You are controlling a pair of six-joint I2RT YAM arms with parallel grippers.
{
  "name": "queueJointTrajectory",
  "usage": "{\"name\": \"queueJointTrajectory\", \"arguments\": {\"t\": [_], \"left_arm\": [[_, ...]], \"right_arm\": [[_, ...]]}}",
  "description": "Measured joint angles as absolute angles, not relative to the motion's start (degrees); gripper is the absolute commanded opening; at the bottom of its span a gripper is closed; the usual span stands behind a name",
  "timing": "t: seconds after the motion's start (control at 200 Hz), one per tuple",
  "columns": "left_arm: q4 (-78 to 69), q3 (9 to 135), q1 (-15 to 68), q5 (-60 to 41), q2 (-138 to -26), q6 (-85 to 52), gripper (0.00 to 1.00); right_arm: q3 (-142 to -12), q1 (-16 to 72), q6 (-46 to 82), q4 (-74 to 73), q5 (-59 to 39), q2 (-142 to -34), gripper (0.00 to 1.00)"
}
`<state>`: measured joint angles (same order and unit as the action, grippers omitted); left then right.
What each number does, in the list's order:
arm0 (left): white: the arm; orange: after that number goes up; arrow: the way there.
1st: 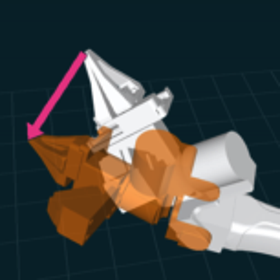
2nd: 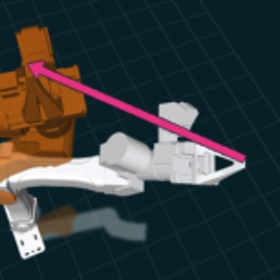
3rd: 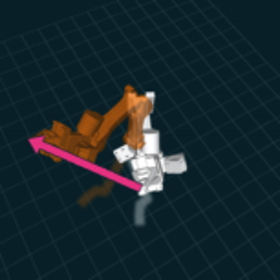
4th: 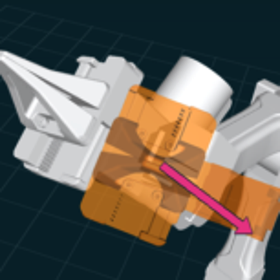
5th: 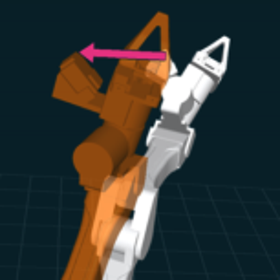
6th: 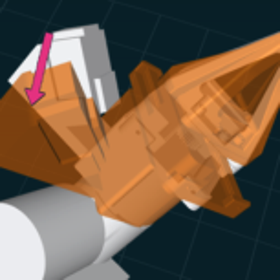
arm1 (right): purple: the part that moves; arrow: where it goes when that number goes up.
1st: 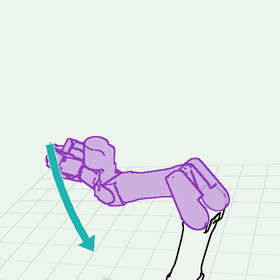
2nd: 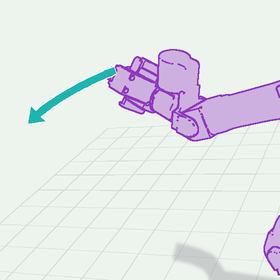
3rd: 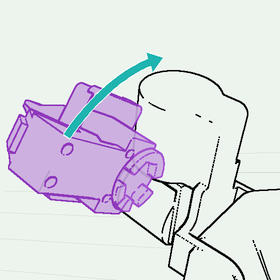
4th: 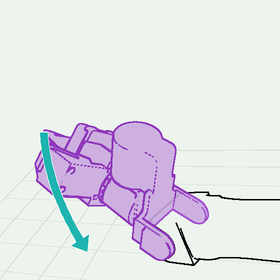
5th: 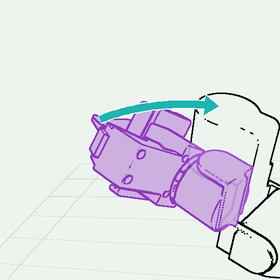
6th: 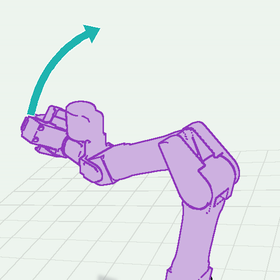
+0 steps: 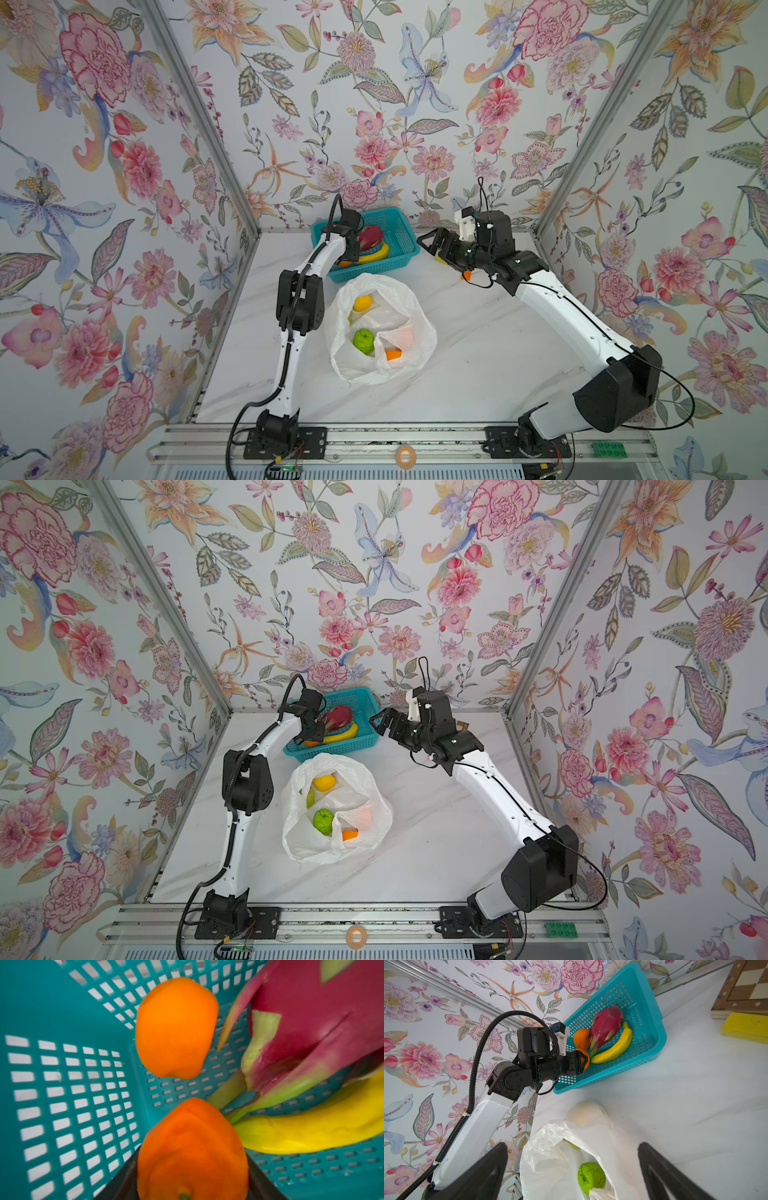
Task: Untie the knot of the plastic bag and take out the fruit
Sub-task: 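Carry the orange into the teal basket with the left gripper while the right withdraws, then move the left gripper to the bag rim while the right gripper reaches into the bag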
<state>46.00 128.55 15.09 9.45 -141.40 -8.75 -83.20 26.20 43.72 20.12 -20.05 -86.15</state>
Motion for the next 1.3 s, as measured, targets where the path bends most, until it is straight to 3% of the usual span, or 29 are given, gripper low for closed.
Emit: {"name": "queueJointTrajectory", "arguments": {"t": [0.145,0.28,0.41,0.751,1.301], "left_arm": [[46.04,128.55,14.61,9.43,-142.67,-8.71,0.63],[45.82,128.57,14.61,9.30,-142.71,-8.64,0.85],[45.74,128.57,14.61,9.23,-142.65,-8.38,0.96],[45.39,126.10,14.61,8.99,-135.46,-8.29,0.96],[40.23,104.31,15.25,-1.83,-100.09,-6.33,0.94]], "right_arm": [[-83.02,26.15,43.72,20.38,-20.05,-85.82,0.99],[-82.76,26.15,43.72,20.43,-20.21,-85.23,0.99],[-82.76,26.15,43.77,20.45,-20.16,-84.73,0.99],[-81.52,26.35,44.36,20.60,-19.16,-82.94,0.99],[-78.94,38.92,37.58,19.29,-11.09,-80.68,0.99]]}}
